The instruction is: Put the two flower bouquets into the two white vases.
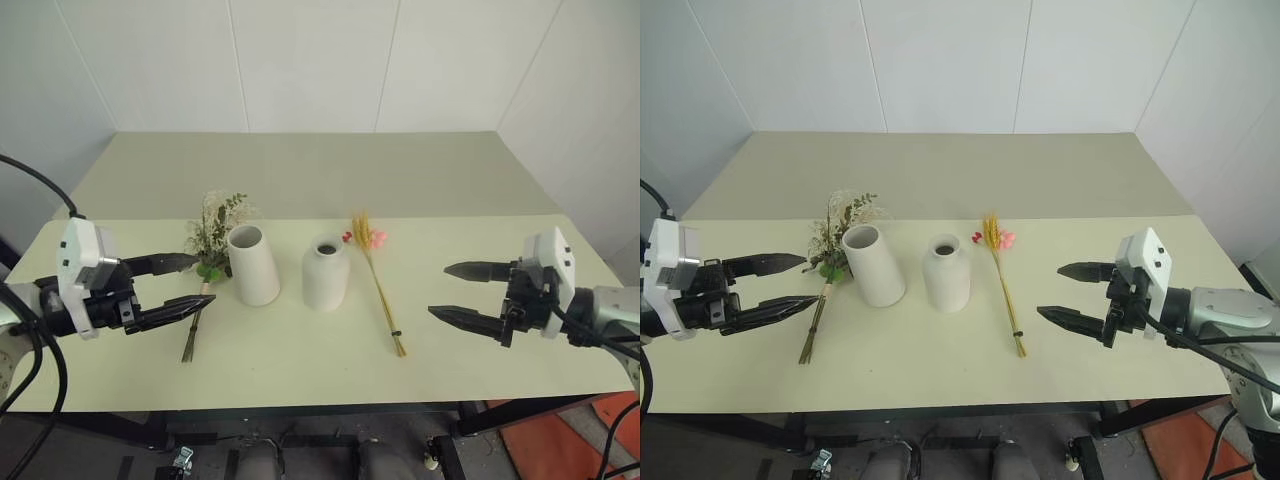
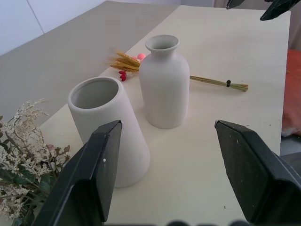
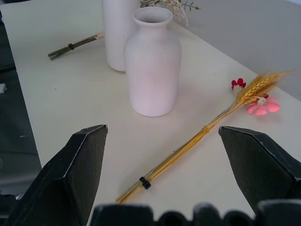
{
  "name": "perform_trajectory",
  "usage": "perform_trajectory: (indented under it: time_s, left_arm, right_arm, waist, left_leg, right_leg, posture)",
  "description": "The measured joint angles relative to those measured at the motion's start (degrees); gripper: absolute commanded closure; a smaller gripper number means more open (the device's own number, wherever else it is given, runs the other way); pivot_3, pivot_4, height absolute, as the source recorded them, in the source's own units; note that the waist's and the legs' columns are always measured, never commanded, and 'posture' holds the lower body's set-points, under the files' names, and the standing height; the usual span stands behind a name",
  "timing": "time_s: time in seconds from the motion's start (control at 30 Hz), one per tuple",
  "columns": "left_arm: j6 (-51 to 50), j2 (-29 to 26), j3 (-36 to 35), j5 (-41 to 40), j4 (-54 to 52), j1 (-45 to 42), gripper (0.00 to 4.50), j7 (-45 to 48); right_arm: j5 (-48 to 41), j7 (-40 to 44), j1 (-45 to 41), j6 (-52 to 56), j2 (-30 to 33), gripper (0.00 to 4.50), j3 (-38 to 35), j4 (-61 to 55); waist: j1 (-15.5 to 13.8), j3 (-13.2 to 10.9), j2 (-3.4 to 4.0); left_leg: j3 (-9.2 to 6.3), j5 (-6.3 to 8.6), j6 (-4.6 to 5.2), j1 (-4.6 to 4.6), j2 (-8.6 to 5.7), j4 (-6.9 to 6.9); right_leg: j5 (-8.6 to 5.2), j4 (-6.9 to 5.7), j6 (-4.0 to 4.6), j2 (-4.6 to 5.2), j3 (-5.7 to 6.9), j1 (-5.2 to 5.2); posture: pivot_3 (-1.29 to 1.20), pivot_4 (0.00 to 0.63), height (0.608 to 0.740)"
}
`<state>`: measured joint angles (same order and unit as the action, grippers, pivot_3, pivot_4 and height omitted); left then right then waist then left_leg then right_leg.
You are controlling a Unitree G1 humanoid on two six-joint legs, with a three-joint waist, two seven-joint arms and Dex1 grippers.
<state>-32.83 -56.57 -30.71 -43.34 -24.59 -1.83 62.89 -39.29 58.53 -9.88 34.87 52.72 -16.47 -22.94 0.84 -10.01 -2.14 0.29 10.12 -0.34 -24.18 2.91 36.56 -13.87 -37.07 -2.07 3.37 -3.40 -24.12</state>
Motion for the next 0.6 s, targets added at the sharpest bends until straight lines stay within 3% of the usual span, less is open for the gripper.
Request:
perform_trajectory:
  time_s: [0.37,0.6]
  left_arm:
    - [0.0,0.2,0.0,-0.9,-0.3,-0.1,1.07,-0.5]
    - [0.2,0.4,1.9,-1.8,0.1,-3.0,1.07,-0.3]
  right_arm:
    - [0.3,-0.7,-1.0,0.5,0.0,0.0,0.6,0.2]
    - [0.1,-11.7,-14.7,20.6,-1.8,0.0,14.6,-0.1]
  waist:
    - [0.1,0.0,0.0]
    - [0.5,0.0,0.0]
  left_leg:
    - [0.0,0.0,0.0,0.0,0.0,0.0]
    - [0.03,0.0,0.0,0.02,0.02,0.0]
  right_leg:
    - [0.0,0.0,0.0,0.0,0.0,-0.01]
    - [0.06,-0.02,0.12,-0.02,-0.05,-0.05]
  posture:
    - [0.0,0.15,0.74]
    - [0.0,0.15,0.74]
